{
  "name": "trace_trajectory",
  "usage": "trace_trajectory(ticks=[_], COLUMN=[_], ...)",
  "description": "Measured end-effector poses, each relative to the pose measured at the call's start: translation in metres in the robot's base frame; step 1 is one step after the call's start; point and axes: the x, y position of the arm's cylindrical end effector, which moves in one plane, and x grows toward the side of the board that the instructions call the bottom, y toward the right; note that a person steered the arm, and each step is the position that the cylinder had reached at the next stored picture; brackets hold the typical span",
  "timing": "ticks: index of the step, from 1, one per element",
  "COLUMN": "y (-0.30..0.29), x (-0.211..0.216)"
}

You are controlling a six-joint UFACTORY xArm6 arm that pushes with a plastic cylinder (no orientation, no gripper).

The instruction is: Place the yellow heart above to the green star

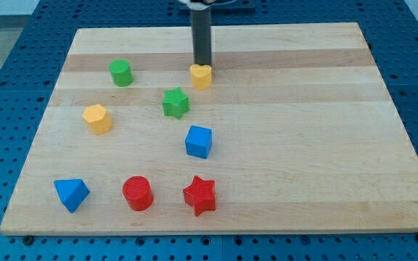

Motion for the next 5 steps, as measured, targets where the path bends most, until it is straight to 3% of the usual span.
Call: trace_trajectory(ticks=[1,3,4,5], y=[-0.018,0.025,0.062,0.052], x=[0.011,0.018,0.041,0.069])
